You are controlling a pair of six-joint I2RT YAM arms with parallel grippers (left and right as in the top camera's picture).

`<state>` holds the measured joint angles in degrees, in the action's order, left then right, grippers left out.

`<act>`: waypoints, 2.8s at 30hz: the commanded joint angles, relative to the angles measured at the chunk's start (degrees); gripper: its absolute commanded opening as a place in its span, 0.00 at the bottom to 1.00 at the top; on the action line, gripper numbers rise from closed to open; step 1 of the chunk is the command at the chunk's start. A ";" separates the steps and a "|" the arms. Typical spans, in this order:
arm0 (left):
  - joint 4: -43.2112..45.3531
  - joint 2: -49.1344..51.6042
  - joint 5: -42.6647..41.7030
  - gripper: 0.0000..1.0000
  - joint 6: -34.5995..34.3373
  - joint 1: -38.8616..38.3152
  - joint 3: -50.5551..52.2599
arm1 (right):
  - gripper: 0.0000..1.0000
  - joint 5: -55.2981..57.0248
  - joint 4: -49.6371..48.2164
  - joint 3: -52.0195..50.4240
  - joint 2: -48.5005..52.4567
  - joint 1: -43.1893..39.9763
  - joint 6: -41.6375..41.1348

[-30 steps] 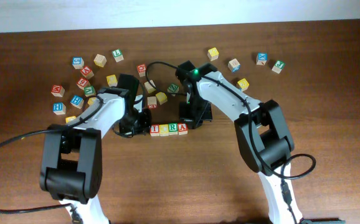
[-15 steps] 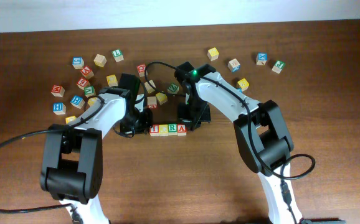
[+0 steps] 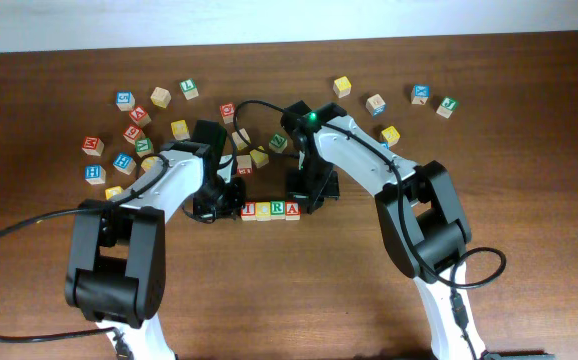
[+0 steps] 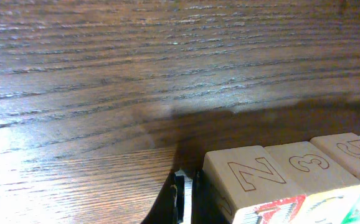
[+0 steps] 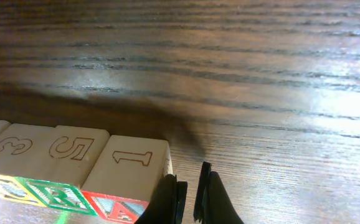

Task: Spell out ICRA

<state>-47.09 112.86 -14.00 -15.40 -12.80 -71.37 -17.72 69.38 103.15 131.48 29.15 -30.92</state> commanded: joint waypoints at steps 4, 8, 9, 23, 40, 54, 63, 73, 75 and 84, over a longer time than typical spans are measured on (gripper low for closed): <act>-0.22 0.81 2.64 0.00 0.94 -0.28 -0.87 | 0.04 0.79 0.24 -0.11 0.09 0.39 -0.22; -3.17 0.74 5.14 0.00 0.92 0.98 -3.67 | 0.11 1.05 1.55 1.81 0.02 -0.83 -0.20; -3.78 0.57 5.40 0.00 0.92 1.62 -4.50 | 0.12 1.88 2.56 2.73 0.02 -1.44 -0.20; -13.29 -20.90 5.40 0.77 0.92 10.36 -6.84 | 0.64 13.90 28.00 19.43 -16.94 -6.12 3.76; -25.00 -45.29 5.07 0.99 0.92 10.34 -6.84 | 0.98 20.37 27.96 4.66 -45.05 6.49 1.29; -22.73 -44.83 4.55 0.60 0.90 10.34 -6.45 | 0.88 22.25 11.67 -19.74 -61.16 11.34 -3.69; -22.18 -37.73 7.50 0.25 -0.87 10.36 -6.45 | 0.16 14.45 -13.31 -26.36 -33.22 11.34 -5.88; -21.94 -33.83 10.45 0.23 -1.73 10.36 -6.45 | 0.04 9.46 -19.78 -26.45 -16.04 11.39 -7.10; -21.94 -33.83 10.45 0.23 -1.73 10.36 -6.45 | 0.04 9.29 -20.85 -26.47 -15.50 11.39 -7.10; -21.94 -33.83 10.43 0.24 -1.70 10.36 -6.45 | 0.04 12.35 -24.30 -26.45 -15.28 11.34 -7.10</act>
<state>-69.14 78.78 -4.01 -16.49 -2.81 -77.58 -7.29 45.32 76.90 115.46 40.18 -37.71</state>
